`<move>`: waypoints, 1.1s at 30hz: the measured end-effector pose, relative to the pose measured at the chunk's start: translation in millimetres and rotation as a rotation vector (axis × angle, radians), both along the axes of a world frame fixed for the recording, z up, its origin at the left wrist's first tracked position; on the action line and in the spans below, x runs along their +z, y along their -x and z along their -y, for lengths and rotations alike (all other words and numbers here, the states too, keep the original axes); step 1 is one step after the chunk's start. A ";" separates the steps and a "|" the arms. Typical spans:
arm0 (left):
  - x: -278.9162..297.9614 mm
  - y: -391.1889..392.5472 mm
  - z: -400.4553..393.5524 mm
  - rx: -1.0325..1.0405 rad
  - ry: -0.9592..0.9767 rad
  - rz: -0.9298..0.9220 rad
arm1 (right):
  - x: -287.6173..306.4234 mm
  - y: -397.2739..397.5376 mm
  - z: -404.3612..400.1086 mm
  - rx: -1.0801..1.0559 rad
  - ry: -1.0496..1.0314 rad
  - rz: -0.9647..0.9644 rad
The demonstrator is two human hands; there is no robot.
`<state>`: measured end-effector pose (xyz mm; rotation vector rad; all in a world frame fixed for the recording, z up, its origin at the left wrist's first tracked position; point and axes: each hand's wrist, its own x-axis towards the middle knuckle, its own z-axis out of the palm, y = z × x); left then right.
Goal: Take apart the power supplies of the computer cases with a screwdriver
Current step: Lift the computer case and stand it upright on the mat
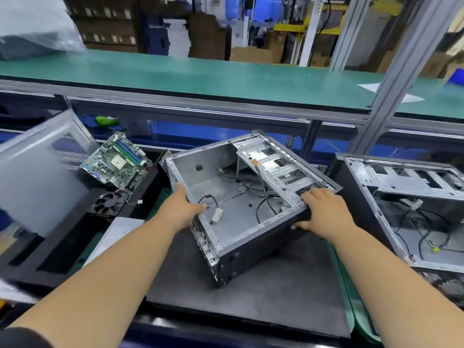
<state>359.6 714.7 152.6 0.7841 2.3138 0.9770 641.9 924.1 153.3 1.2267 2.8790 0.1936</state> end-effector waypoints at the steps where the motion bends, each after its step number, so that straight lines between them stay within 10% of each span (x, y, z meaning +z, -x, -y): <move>1: -0.4 6.3 -1.8 -0.008 -0.003 0.011 | -1.7 0.2 2.8 -0.020 0.000 -0.011; 25: 0.7 153.9 -72.0 -0.449 -0.084 0.198 | 16.2 75.5 77.1 -0.243 -0.049 0.136; 33: -9.1 141.6 -67.5 -0.407 -0.154 -0.179 | 16.9 98.2 93.3 -0.279 -0.075 0.139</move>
